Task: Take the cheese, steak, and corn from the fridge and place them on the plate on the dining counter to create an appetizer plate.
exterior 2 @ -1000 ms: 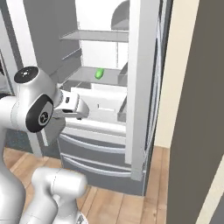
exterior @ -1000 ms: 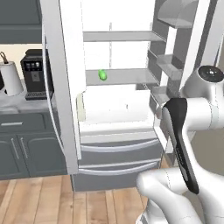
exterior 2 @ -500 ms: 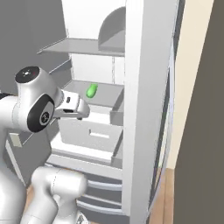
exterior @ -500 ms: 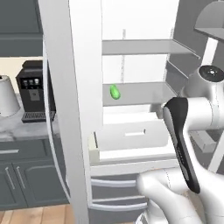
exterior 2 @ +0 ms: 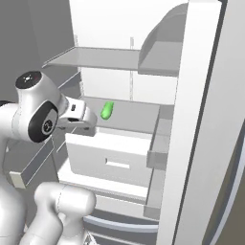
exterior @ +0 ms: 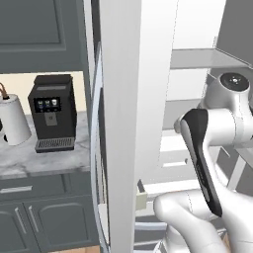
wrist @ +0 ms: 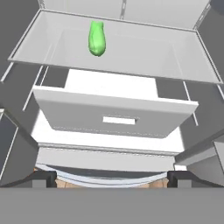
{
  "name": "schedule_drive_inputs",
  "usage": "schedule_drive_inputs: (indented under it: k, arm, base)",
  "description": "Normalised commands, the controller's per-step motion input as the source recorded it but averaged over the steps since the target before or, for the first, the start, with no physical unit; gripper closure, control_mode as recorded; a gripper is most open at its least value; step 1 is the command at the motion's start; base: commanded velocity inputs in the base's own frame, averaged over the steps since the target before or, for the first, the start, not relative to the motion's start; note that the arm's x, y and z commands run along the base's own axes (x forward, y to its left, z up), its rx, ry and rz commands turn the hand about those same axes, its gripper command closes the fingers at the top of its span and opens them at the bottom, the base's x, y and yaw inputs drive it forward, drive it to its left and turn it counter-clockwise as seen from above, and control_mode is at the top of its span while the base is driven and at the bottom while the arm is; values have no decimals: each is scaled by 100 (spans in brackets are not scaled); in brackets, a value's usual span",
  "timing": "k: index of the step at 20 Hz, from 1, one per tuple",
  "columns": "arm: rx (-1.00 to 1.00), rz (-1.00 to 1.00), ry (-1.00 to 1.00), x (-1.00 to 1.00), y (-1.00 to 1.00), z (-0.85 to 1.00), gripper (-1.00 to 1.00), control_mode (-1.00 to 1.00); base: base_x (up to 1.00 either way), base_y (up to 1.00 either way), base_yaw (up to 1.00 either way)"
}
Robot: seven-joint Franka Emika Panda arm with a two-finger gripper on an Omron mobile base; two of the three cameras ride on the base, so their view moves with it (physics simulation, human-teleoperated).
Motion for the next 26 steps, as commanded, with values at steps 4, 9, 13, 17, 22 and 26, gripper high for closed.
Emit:
schedule_drive_inputs:
  k: [4,9,13,17,22,26]
  arm:
    - [0,0,0,33,-34,0,-100,-100]
    - [3,3,0,61,-4,0,-100,-100]
    - [5,8,4,55,0,-5,-100,-100]
    - [2,3,0,31,1,-24,-100,-100]
    - [0,0,-9,31,13,-44,-100,-100]
    - [0,0,-19,23,5,-24,-100,-100]
  base:
    - [0,0,0]
    - [0,0,0]
    - [0,0,0]
    - [0,0,0]
    - [0,0,0]
    - [0,0,0]
